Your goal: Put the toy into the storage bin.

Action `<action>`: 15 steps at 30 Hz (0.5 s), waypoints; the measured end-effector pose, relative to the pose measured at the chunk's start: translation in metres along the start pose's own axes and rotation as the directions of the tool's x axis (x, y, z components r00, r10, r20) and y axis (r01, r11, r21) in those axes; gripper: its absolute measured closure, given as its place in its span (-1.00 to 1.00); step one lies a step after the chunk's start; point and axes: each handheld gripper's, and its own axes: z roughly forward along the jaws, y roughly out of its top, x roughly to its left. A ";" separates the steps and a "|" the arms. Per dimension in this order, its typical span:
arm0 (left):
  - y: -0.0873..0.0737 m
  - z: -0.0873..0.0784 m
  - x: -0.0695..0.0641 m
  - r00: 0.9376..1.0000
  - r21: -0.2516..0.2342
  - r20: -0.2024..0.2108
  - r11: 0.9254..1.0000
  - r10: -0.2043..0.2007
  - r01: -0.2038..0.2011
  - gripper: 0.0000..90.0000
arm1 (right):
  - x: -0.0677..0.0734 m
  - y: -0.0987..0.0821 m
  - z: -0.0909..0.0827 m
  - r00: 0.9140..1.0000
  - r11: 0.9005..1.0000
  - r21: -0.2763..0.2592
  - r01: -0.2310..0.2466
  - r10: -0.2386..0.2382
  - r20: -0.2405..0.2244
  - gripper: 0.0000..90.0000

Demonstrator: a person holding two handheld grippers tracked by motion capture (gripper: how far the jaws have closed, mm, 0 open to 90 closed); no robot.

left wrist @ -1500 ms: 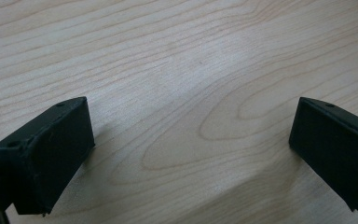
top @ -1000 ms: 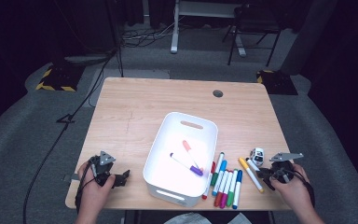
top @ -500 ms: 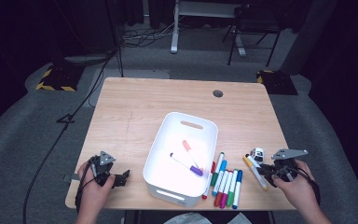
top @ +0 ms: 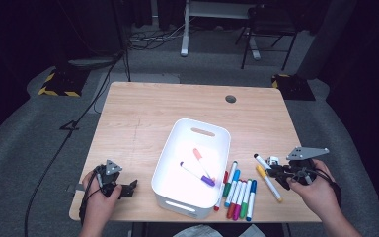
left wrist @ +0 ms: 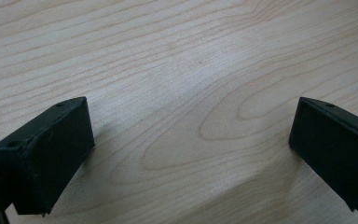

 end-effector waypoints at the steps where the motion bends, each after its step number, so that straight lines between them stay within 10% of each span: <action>1: 0.000 0.000 0.000 1.000 0.000 0.002 1.000 -0.001 0.001 -1.00 | 0.001 0.003 -0.001 1.000 1.000 -0.003 0.002 -0.002 -0.003 0.70; 15: 0.000 0.000 0.000 1.000 0.002 0.001 1.000 -0.001 0.001 -1.00 | 0.019 0.062 -0.004 0.990 0.993 -0.060 0.101 -0.106 -0.091 0.70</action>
